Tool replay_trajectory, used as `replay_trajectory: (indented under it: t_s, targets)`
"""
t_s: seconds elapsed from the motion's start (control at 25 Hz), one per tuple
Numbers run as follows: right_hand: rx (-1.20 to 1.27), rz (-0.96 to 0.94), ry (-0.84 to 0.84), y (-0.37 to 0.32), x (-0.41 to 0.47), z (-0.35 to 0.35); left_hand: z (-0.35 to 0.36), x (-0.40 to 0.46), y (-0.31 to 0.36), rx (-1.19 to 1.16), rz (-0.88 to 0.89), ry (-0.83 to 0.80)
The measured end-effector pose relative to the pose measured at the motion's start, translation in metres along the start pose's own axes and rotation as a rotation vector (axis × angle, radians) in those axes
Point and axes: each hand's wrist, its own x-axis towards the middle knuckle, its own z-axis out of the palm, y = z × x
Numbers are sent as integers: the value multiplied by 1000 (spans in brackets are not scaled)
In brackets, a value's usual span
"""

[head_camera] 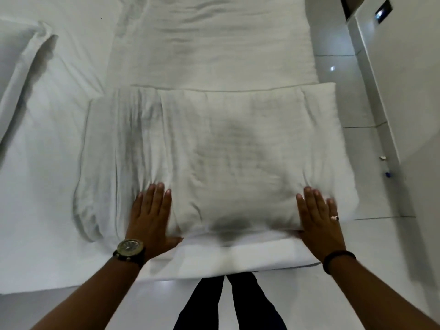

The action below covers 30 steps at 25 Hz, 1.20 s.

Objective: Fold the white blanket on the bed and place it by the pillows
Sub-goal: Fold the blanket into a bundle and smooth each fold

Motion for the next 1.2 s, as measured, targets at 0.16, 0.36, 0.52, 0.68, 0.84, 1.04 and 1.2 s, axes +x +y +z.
replay_trajectory:
  t_s: [0.16, 0.36, 0.52, 0.68, 0.84, 1.04, 1.2]
  targets:
    - [-54, 18, 112, 2, 18, -11, 8, -14, -17, 213, 18, 227]
    - [78, 16, 273, 4, 20, -76, -55, -18, -6, 171, -12, 316]
    - [195, 130, 219, 3, -33, -143, -126, -73, 3, 52, -77, 262]
    - [220, 96, -156, -1, -112, -211, -173, -164, 21, 81, -182, -16]
    - [179, 59, -716, -9, -149, -269, -197, -220, 23, 71, -212, -410]
    - [-36, 26, -937, -12, -154, -284, -213, -224, 14, -2, -241, -617]
    - [143, 72, -893, 2, -128, -284, -234, -181, 7, -37, -213, -555]
